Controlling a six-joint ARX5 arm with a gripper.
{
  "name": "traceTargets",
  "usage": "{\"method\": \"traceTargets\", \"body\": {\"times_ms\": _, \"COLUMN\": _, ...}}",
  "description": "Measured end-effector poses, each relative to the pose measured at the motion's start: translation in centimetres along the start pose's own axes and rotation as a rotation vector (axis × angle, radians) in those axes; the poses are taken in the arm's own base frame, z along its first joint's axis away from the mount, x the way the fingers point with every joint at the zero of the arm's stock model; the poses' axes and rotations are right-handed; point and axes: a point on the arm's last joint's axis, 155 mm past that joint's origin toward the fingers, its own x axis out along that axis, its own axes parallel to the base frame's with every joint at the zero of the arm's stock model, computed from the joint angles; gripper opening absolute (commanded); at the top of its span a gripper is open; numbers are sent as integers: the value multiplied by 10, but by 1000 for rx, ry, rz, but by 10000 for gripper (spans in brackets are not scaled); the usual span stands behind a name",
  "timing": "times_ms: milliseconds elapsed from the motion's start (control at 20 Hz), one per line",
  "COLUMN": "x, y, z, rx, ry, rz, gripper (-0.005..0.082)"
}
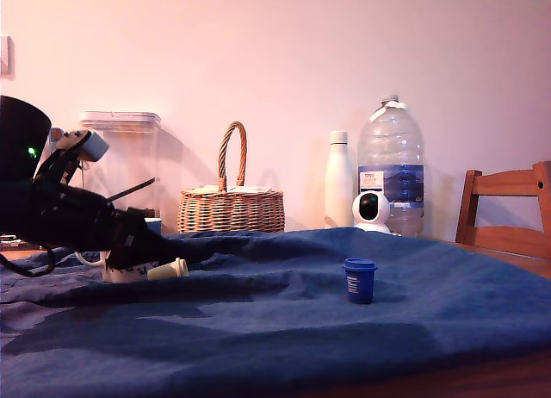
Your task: Pick up the coffee capsules on the table and drop them inside the coffee cup
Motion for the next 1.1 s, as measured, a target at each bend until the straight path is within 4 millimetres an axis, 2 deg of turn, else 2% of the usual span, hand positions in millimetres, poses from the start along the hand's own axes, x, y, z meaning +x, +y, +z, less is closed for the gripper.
{"method": "traceTargets", "body": {"times_ms": 150, "x": 5, "y": 0, "z": -3, "rx": -14, "ry": 44, "rz": -27, "gripper": 524}}
{"method": "traceTargets", "body": {"times_ms": 350, "x": 11, "y": 6, "z": 12, "rx": -29, "ry": 48, "rz": -68, "gripper": 521}}
{"method": "traceTargets", "body": {"times_ms": 600, "x": 12, "y": 16, "z": 17, "rx": -60, "ry": 58, "rz": -100, "gripper": 520}}
{"method": "traceTargets", "body": {"times_ms": 750, "x": 18, "y": 19, "z": 1, "rx": -96, "ry": 96, "rz": -112, "gripper": 520}}
{"method": "traceTargets", "body": {"times_ms": 1000, "x": 19, "y": 17, "z": -1, "rx": -69, "ry": 107, "rz": -130, "gripper": 518}}
{"method": "traceTargets", "body": {"times_ms": 1100, "x": 18, "y": 12, "z": -15, "rx": -107, "ry": 160, "rz": -142, "gripper": 518}}
